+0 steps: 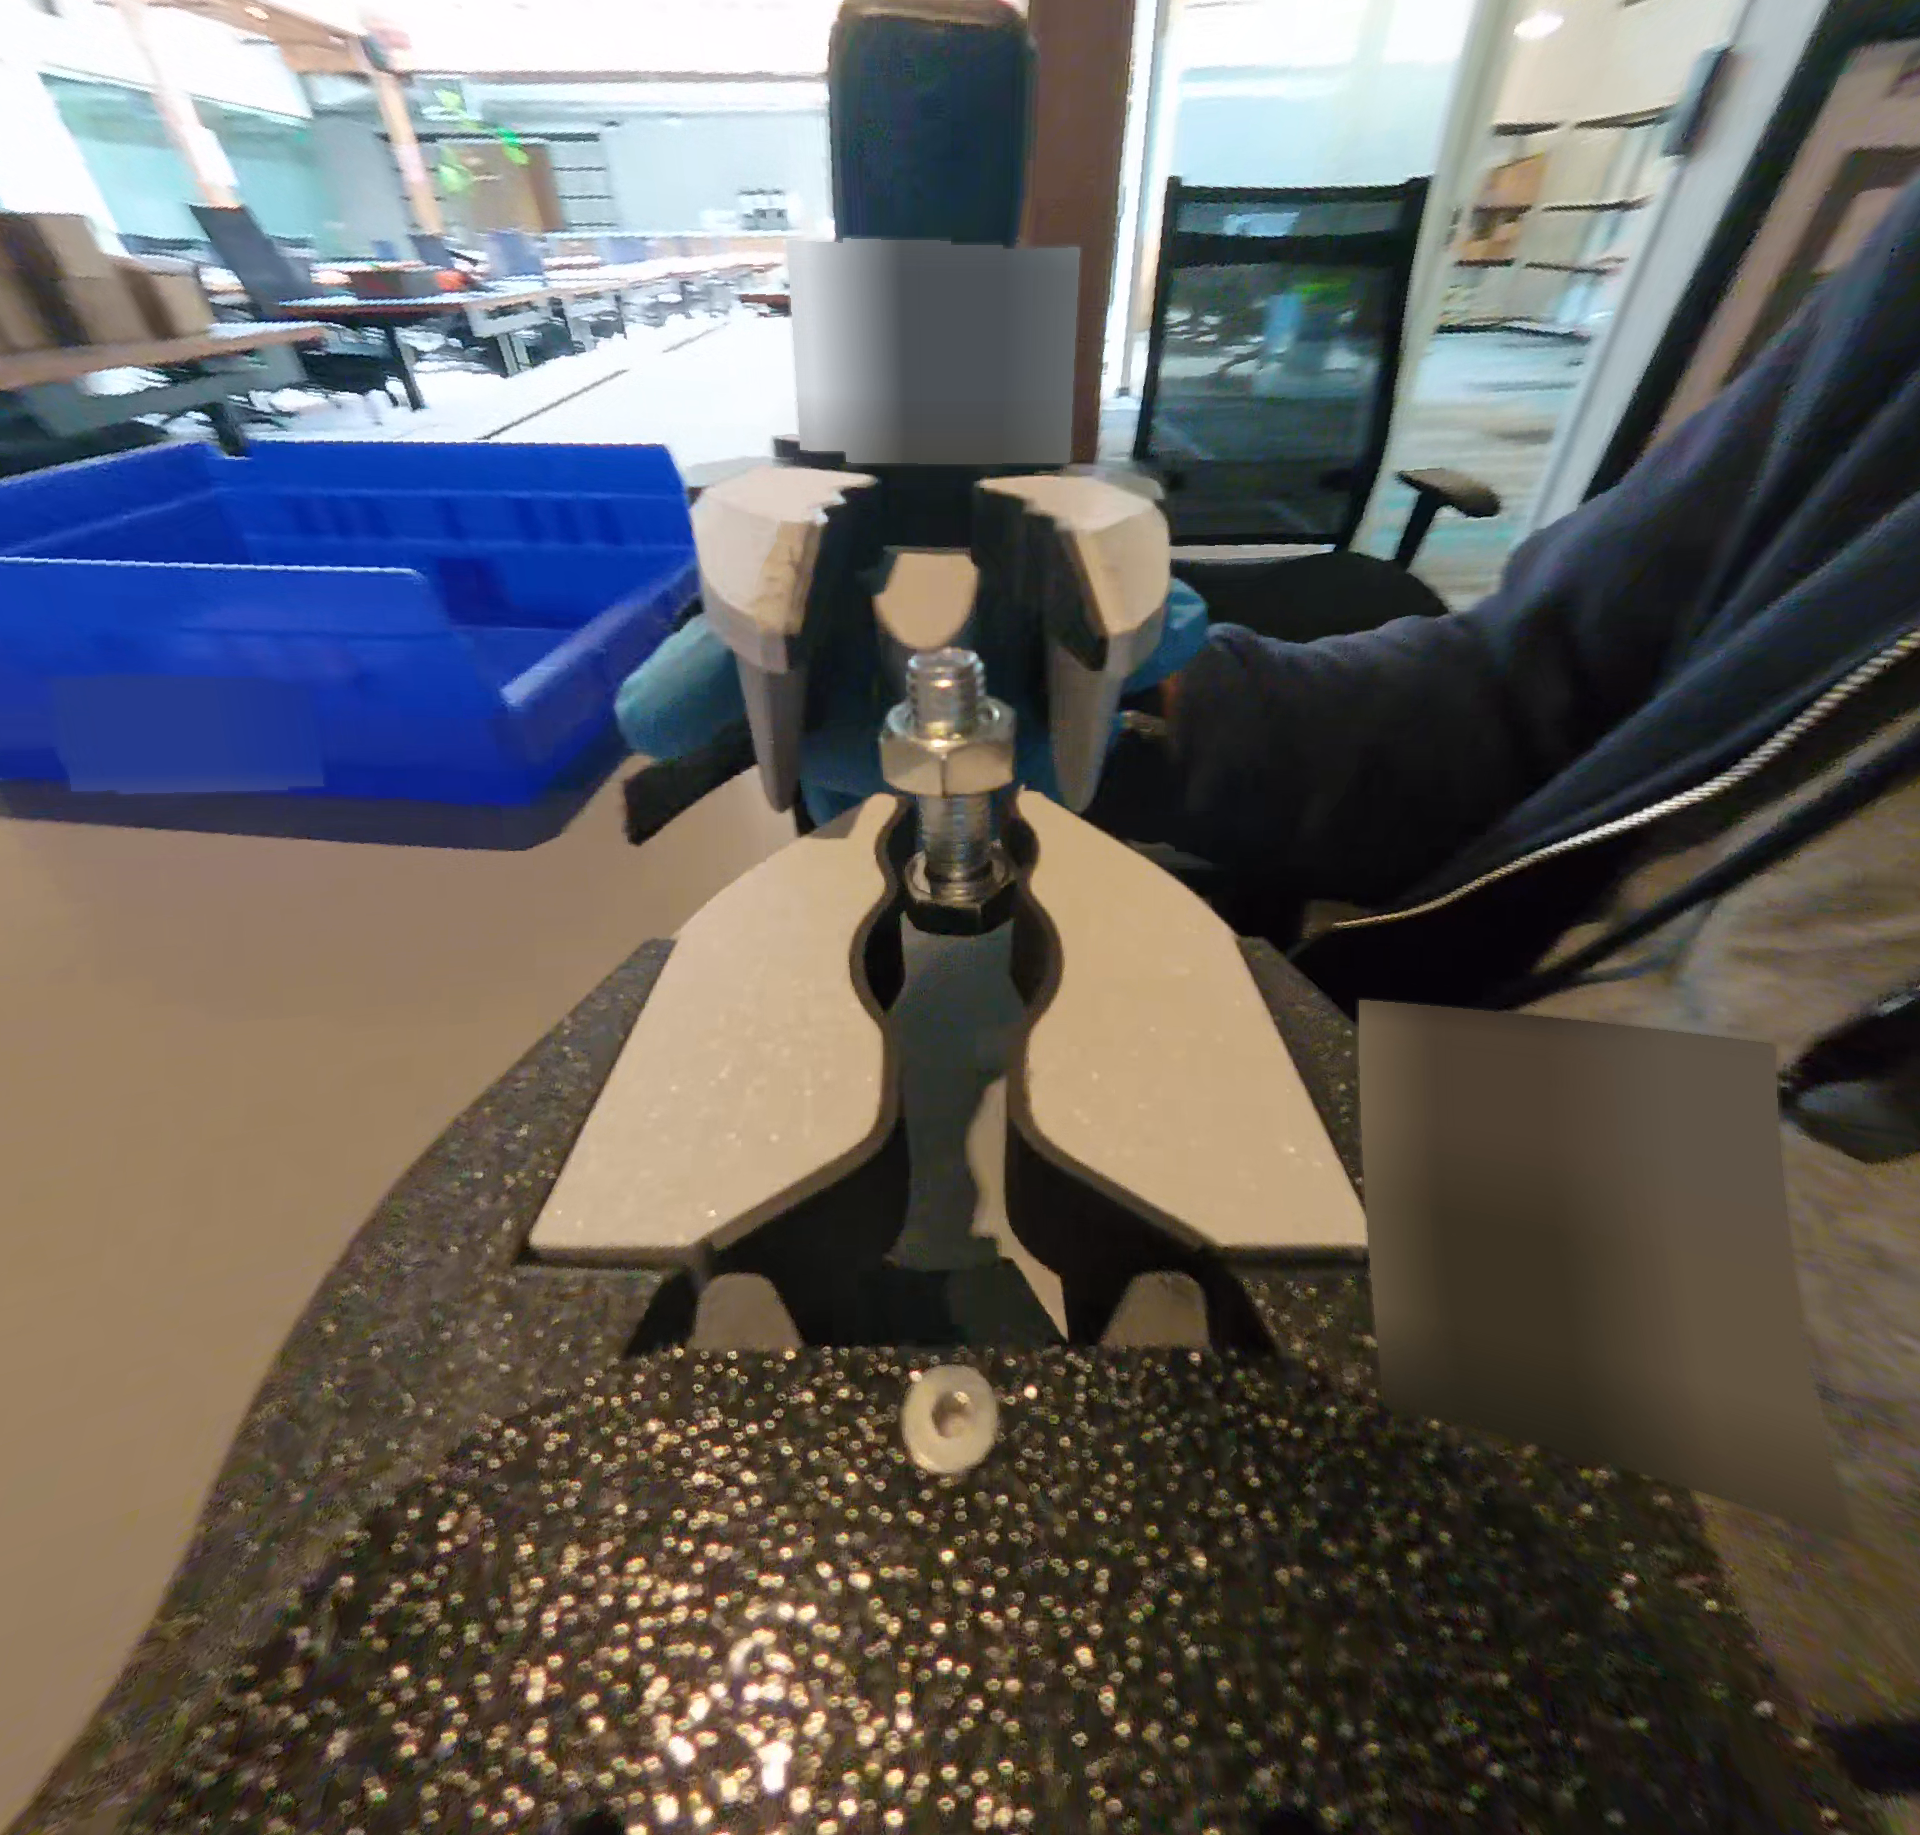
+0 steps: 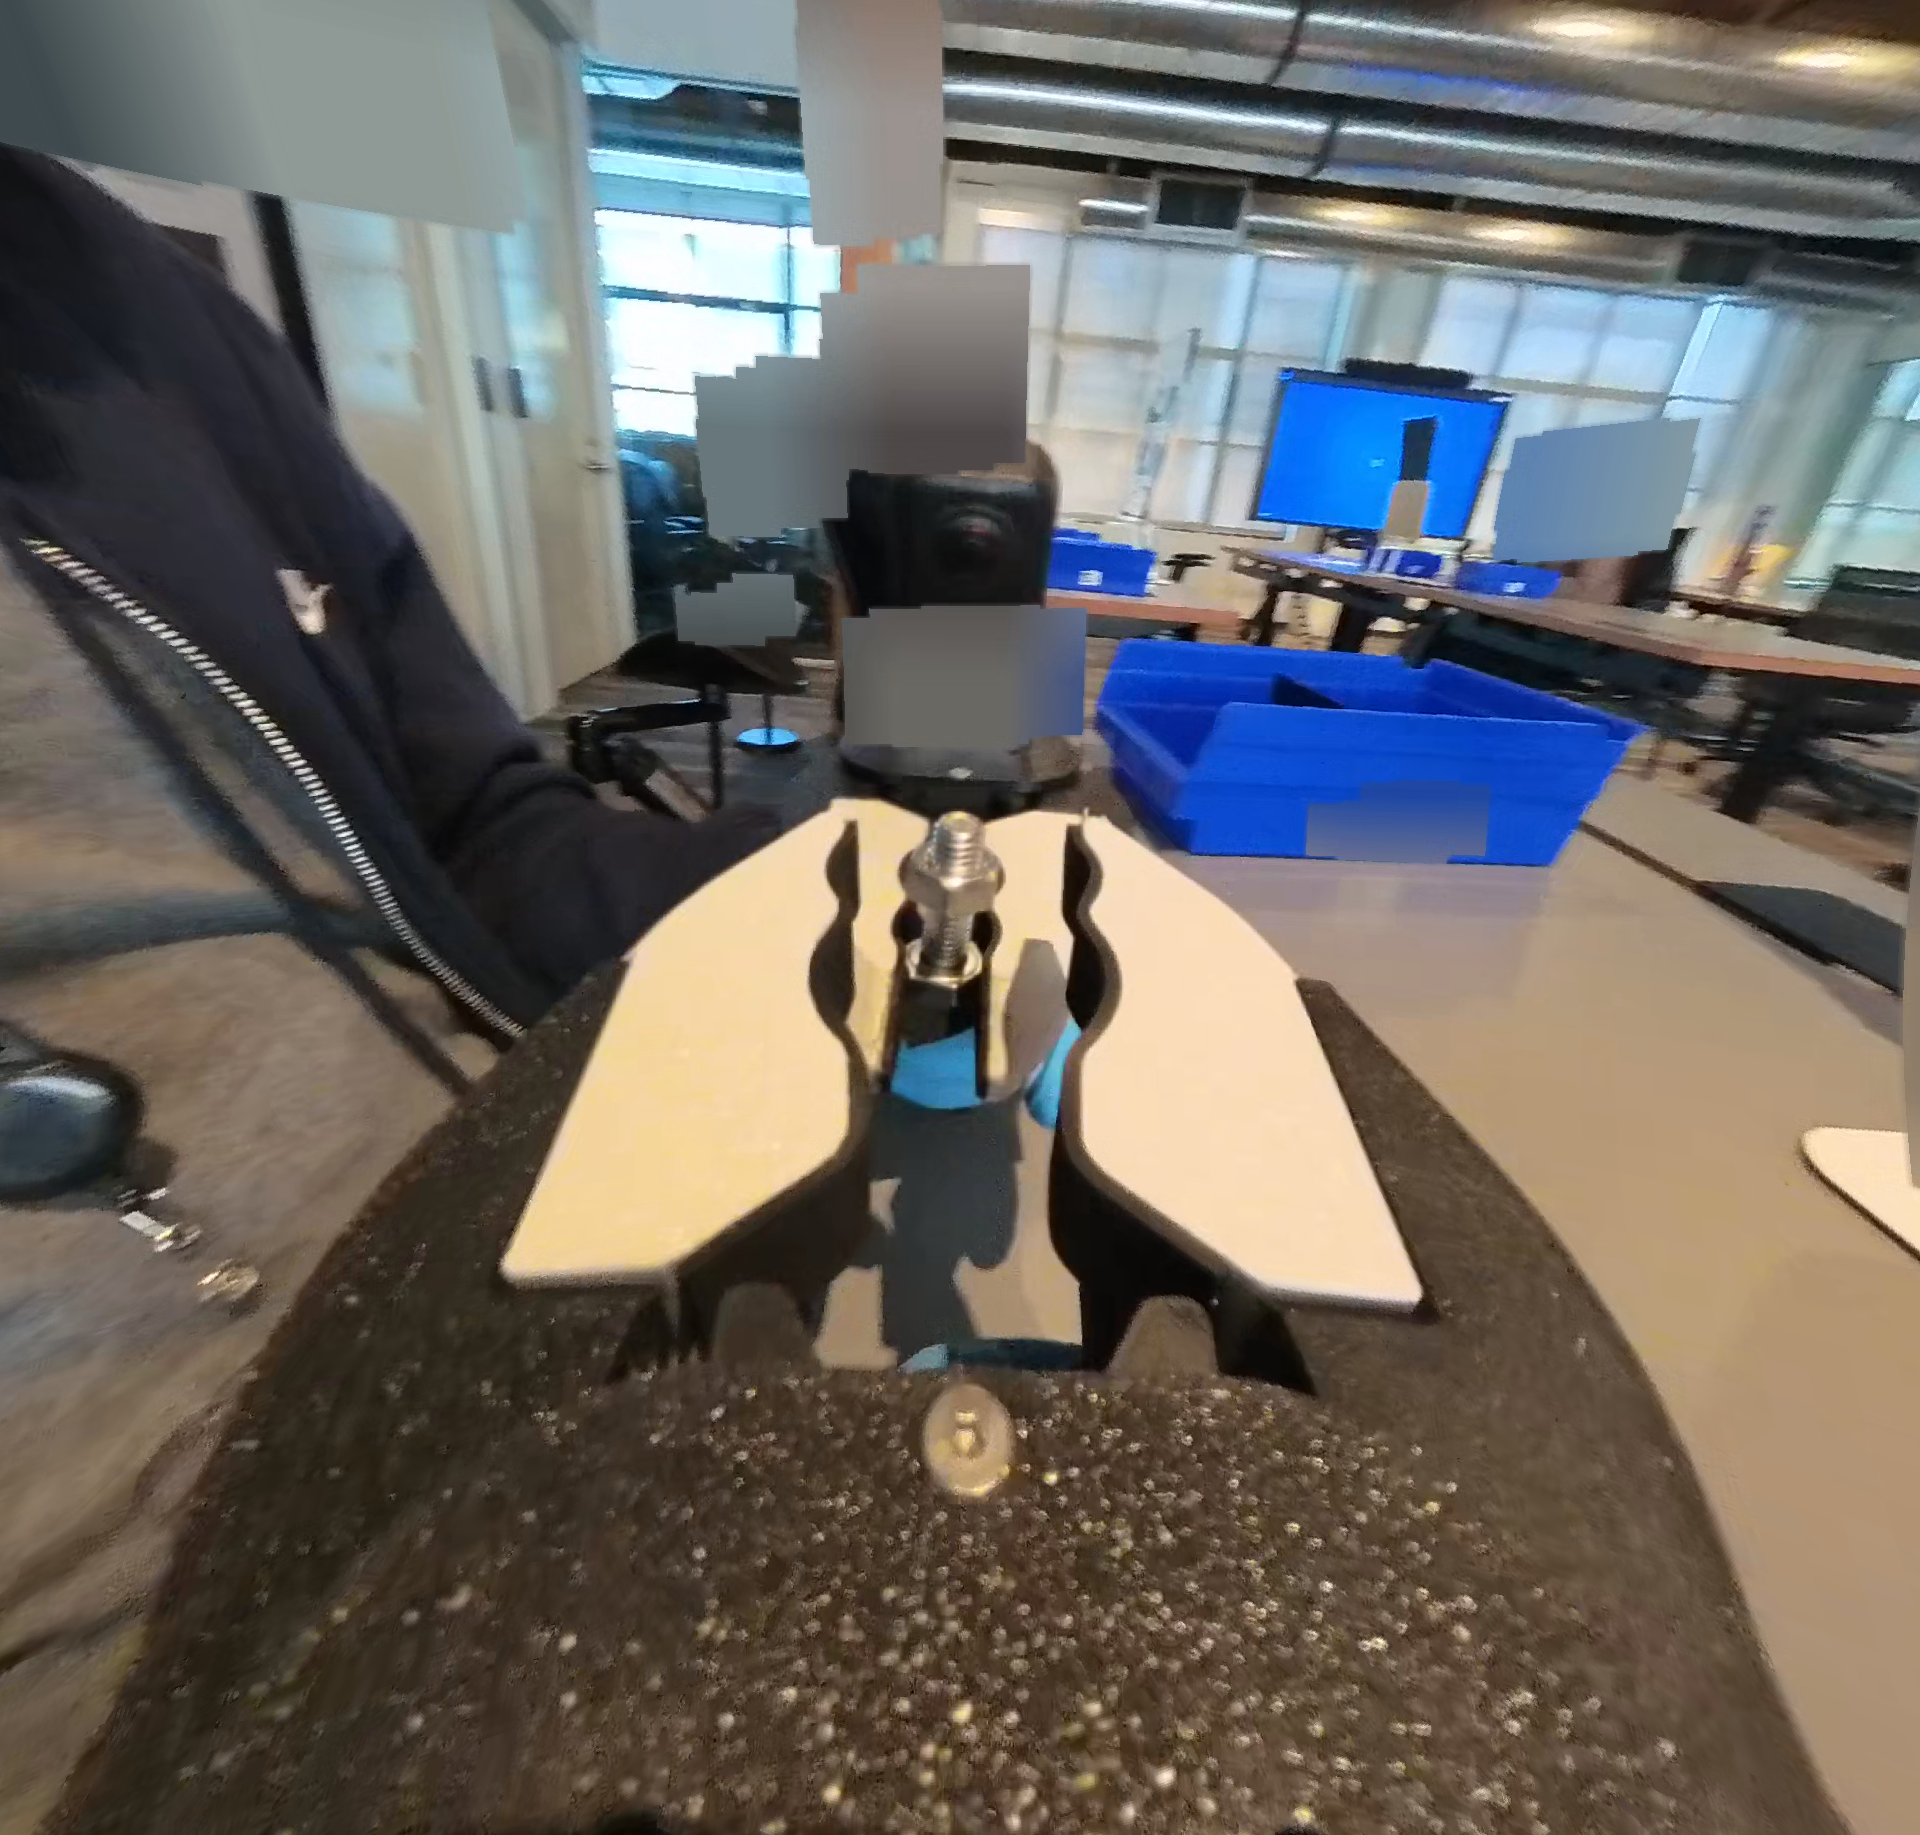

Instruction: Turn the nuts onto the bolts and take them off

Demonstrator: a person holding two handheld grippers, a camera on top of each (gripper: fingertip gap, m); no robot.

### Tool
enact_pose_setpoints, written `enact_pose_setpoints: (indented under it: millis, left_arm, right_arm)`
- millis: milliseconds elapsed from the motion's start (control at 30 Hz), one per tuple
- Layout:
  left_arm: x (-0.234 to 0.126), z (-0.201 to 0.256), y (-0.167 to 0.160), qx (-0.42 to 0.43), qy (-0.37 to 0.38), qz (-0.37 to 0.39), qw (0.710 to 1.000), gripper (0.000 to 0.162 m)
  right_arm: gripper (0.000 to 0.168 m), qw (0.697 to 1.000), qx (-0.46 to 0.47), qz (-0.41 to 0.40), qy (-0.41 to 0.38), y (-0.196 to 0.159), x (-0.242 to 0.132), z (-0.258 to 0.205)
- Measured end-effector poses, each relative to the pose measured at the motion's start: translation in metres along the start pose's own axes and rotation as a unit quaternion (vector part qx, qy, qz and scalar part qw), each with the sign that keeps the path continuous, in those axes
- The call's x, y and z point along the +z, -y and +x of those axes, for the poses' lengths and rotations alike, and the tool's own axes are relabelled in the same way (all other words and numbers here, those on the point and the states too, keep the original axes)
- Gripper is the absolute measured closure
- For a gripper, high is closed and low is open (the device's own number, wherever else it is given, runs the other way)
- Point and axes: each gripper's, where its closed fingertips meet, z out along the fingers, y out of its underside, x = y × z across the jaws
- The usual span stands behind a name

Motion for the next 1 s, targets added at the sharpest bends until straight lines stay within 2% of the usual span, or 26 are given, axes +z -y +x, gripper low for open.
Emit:
enact_pose_setpoints:
  millis: [167, 367, 533, 667, 733, 800, 900, 1000]
  left_arm:
    - [0.002, 0.019, -0.002, -0.008, -0.061, -0.006, 0.998, 0.147]
    - [0.004, 0.018, -0.007, 0.000, -0.054, -0.020, 0.998, 0.146]
    - [-0.001, -0.016, -0.005, 0.025, 0.064, -0.024, 0.997, 0.146]
    - [-0.011, -0.049, -0.013, 0.064, 0.190, -0.060, 0.978, 0.146]
    - [-0.013, -0.055, -0.014, 0.076, 0.217, -0.070, 0.971, 0.146]
    - [-0.013, -0.054, -0.012, 0.067, 0.209, -0.059, 0.974, 0.146]
    - [-0.012, -0.046, -0.007, 0.041, 0.170, -0.036, 0.984, 0.146]
    - [-0.006, -0.029, -0.004, 0.022, 0.104, -0.019, 0.994, 0.146]
  right_arm:
    - [0.131, 0.999, 0.007, -0.026, 0.039, -0.008, 0.000, -0.010]
    - [0.147, 0.997, 0.002, -0.051, 0.057, -0.020, 0.010, -0.019]
    - [0.148, 0.998, -0.010, -0.051, -0.044, -0.021, 0.016, 0.008]
    - [0.148, 0.982, -0.047, -0.073, -0.167, -0.029, 0.017, 0.036]
    - [0.148, 0.975, -0.060, -0.086, -0.196, -0.032, 0.018, 0.041]
    - [0.142, 0.977, -0.062, -0.085, -0.186, -0.031, 0.020, 0.038]
    - [0.123, 0.991, -0.034, -0.051, -0.117, -0.024, 0.022, 0.023]
    - [0.124, 0.998, -0.009, -0.017, -0.064, -0.014, 0.017, 0.013]
